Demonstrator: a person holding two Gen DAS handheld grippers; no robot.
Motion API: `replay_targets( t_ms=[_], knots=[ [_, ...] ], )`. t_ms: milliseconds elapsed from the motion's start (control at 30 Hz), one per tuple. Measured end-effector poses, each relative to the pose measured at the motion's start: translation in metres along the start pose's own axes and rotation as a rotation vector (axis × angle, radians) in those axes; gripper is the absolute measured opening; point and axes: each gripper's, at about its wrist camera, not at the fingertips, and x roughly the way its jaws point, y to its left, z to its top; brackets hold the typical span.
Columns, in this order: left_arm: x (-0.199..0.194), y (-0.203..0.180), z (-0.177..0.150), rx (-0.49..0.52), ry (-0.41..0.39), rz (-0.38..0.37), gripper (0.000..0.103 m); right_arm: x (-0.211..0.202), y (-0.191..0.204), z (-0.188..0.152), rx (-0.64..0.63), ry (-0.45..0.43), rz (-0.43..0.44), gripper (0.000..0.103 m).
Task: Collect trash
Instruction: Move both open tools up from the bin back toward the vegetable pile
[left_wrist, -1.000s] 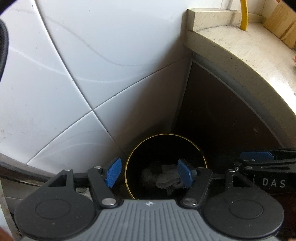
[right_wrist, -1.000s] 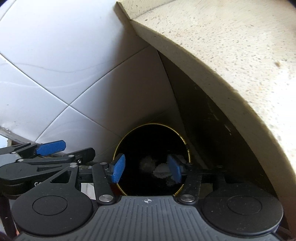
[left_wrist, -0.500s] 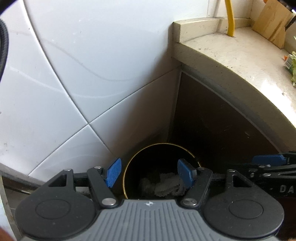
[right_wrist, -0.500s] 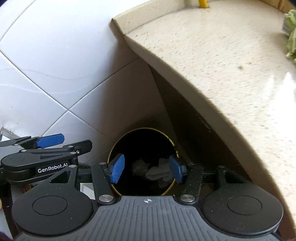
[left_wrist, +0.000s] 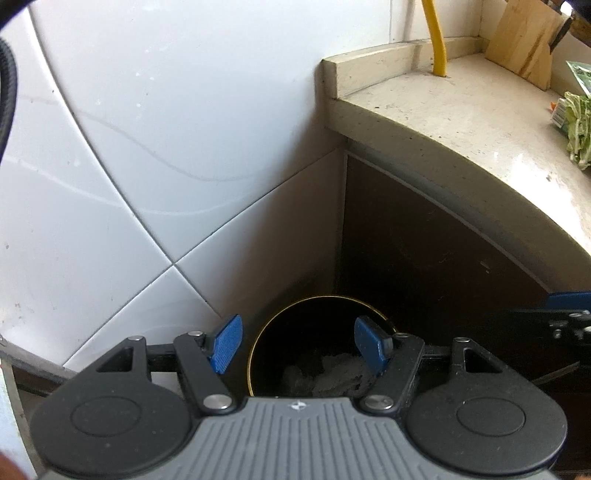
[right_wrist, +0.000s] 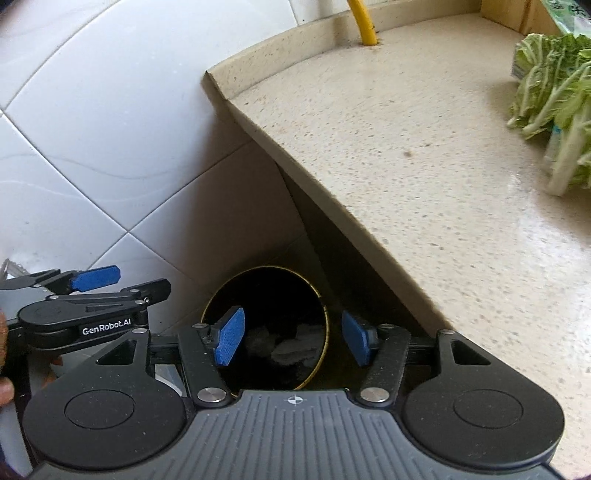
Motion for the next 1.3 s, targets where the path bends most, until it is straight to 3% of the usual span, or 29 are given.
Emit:
replay_targets(
  t_ms=[433, 1300],
  knots=[
    [-0.007, -0.014, -0.003, 0.049, -0.017, -0.017, 0.065, -0.019, -0.005, -0.005, 0.003, -0.041, -0.002, 0.072],
    [-0.036, -0.051, -0.010, 0.129, -0.060, -0.131, 0.065, -0.075, -0.020, -0.006, 0.019, -0.140, 0.005, 0.076]
  ],
)
